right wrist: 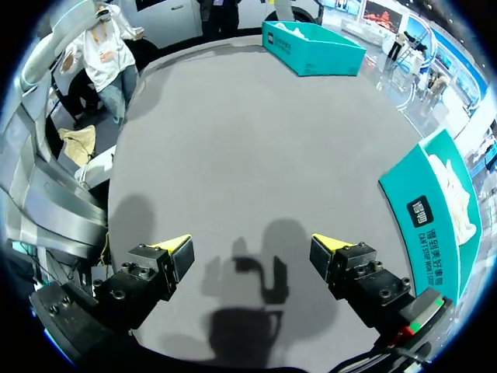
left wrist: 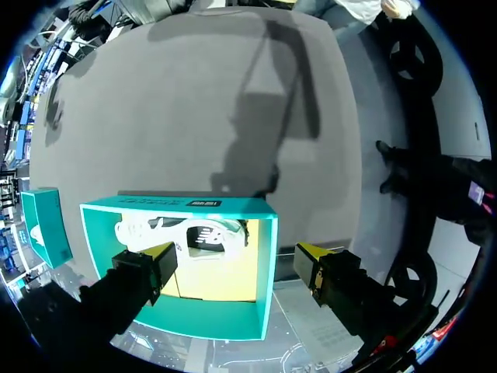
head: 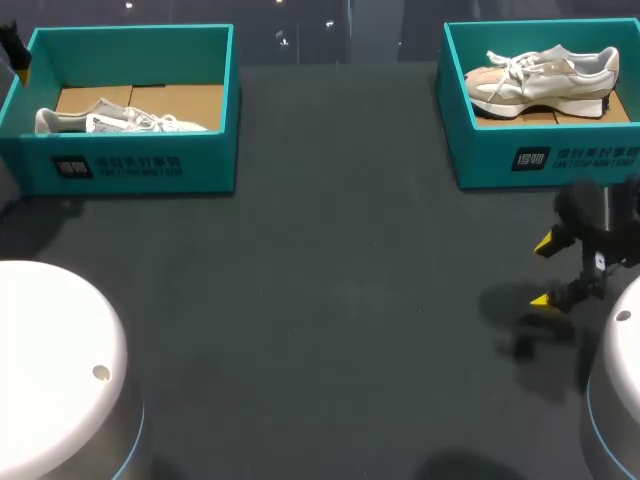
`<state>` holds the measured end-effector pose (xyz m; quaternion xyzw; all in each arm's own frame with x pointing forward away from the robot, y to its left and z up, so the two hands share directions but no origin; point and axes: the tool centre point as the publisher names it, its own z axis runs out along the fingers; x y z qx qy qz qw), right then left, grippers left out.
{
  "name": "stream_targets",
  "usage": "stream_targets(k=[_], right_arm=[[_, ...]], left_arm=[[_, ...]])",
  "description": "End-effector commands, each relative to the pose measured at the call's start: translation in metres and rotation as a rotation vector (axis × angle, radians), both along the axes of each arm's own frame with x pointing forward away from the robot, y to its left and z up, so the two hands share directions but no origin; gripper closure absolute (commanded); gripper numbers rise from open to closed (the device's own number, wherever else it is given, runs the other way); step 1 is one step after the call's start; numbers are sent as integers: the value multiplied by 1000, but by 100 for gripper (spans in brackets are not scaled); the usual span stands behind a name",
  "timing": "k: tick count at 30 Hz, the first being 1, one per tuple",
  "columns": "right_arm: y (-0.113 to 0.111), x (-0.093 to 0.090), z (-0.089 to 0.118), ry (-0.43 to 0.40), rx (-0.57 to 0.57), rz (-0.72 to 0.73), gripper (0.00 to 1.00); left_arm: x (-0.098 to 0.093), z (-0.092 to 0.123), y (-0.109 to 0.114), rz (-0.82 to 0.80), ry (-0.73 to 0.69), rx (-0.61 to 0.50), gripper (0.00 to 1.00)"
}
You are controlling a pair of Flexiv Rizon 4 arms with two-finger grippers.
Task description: Take the shoe out of the shoebox, open the shoe tongue, remove and reinsert the insole, then place the shoe into the shoebox
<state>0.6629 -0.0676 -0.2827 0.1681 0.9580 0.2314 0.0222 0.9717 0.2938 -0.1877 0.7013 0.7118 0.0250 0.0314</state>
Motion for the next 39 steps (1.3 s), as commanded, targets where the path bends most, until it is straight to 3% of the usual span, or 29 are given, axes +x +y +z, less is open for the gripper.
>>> stream_targets(k=[1, 8, 14, 22, 24, 38, 39], right_arm=[[-3, 28, 18, 88, -32, -150, 0], [-12, 89, 43, 171, -31, -424, 0], [-23, 136, 61, 173, -71, -615, 0], [-36, 182, 81, 193, -126, -832, 0], [-43, 191, 87, 177, -89, -891, 0], [-45, 196, 89, 180, -115, -907, 0], [-44, 195, 83, 196, -90, -956, 0]], left_arm=[[0, 0, 0, -1, 0, 1, 0], [0, 0, 0, -1, 0, 1, 0], [0, 0, 0, -1, 0, 1, 0], [0, 0, 0, -1, 0, 1, 0], [0, 0, 0, -1, 0, 1, 0], [0, 0, 0, -1, 0, 1, 0], [0, 0, 0, -1, 0, 1, 0]])
